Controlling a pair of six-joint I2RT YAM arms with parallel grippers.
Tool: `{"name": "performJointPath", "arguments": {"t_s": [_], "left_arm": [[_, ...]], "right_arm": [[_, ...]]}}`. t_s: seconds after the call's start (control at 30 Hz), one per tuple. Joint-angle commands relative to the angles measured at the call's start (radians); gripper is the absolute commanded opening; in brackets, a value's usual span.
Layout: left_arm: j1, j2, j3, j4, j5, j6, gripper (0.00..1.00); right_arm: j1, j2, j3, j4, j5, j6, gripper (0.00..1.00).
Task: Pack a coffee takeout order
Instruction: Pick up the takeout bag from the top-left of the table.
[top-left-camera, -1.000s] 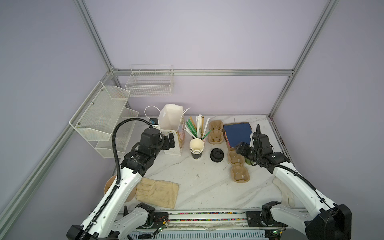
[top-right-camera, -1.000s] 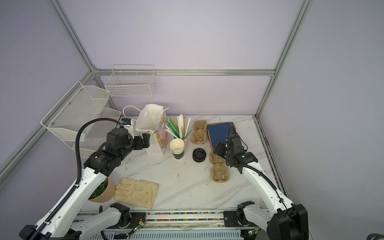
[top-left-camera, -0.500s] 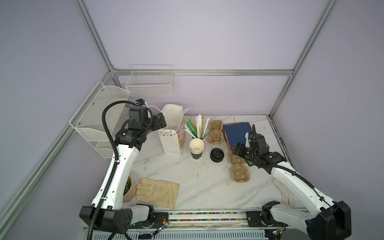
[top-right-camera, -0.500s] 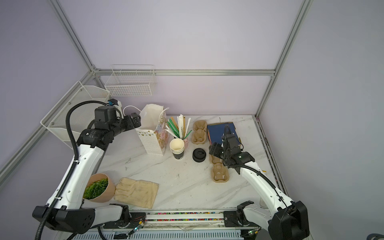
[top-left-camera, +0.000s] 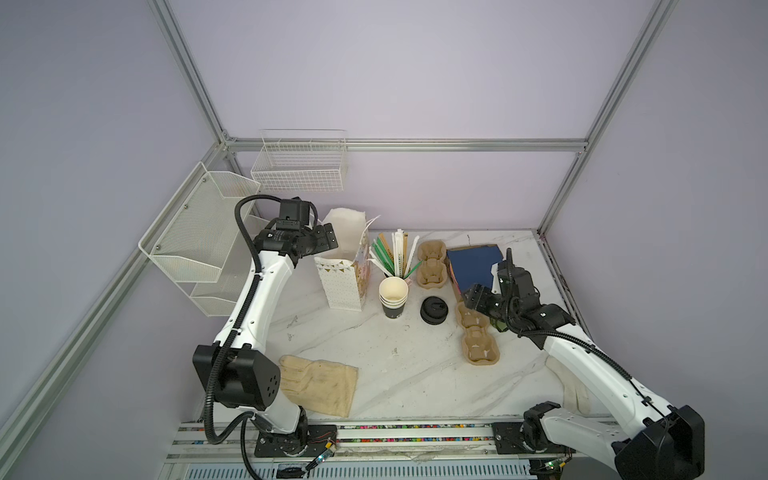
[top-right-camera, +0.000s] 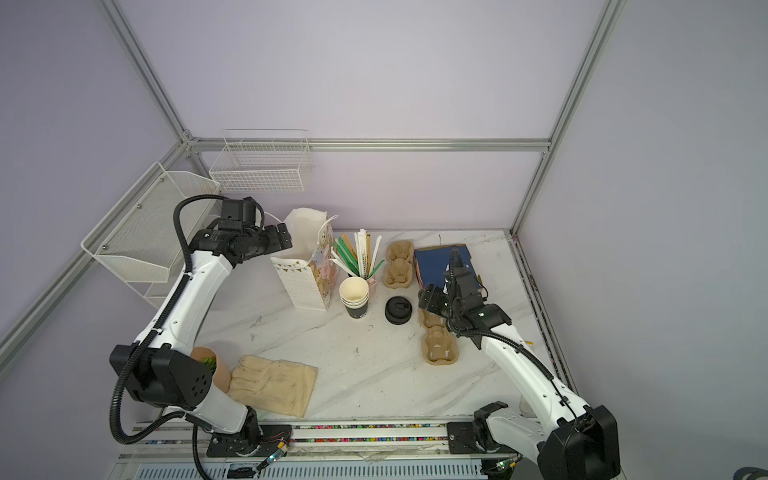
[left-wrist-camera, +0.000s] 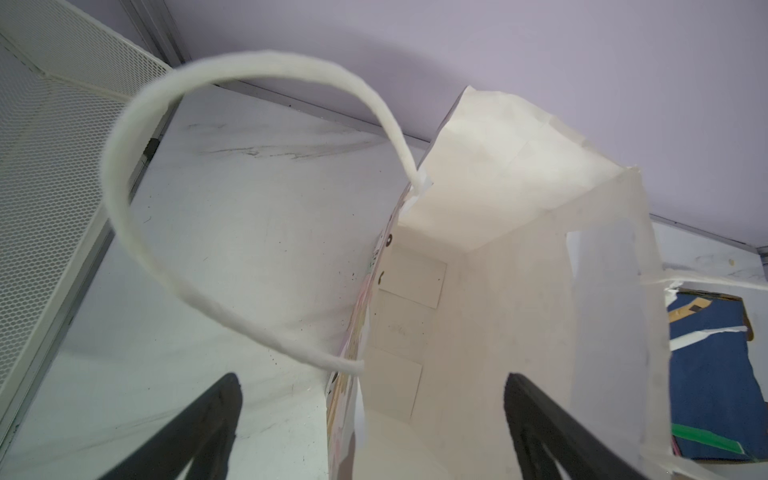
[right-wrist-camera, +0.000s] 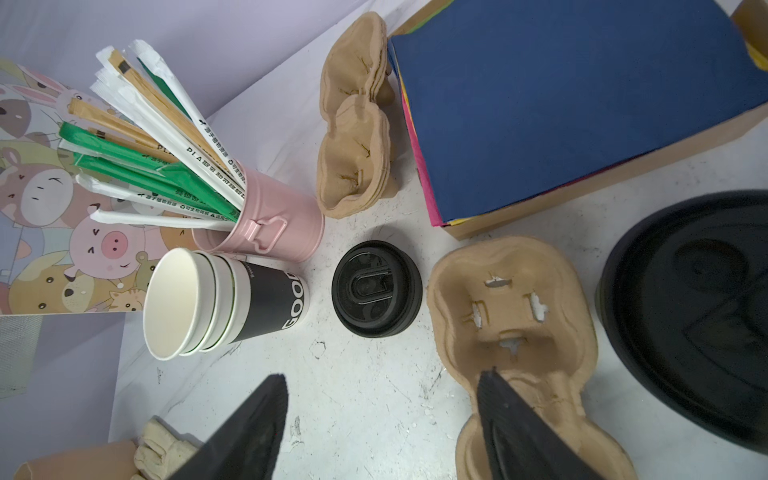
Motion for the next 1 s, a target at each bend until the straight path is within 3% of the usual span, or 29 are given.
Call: {"name": "performJointPath", "arguments": {"t_s": [0.0,0.2,0.77,0.97], "left_arm": [[0.007,0.025,0.133,-0.019,-0.011,0.026,0.93],[0.007,0.087,0.192,-0.026,-0.011,0.022,0.80],[0.008,0.115,0.209,-0.030,-0.029,0.033,0.31],[0.007,0.104,0.195,-0.031,-0.038,0.032,0.27]], "right_arm": [[0.007,-0.026,0.007,-0.013,-0.001,-0.008,0.75],[0.006,-0.035,0.008,-0.021,-0.004,-0.005,0.74],[0.011,-0.033,-0.013,-0.004,-0.011,0.010,0.73],[0.013,-0.028,-0.020,0.005,-0.016,0.013,0.73]]}}
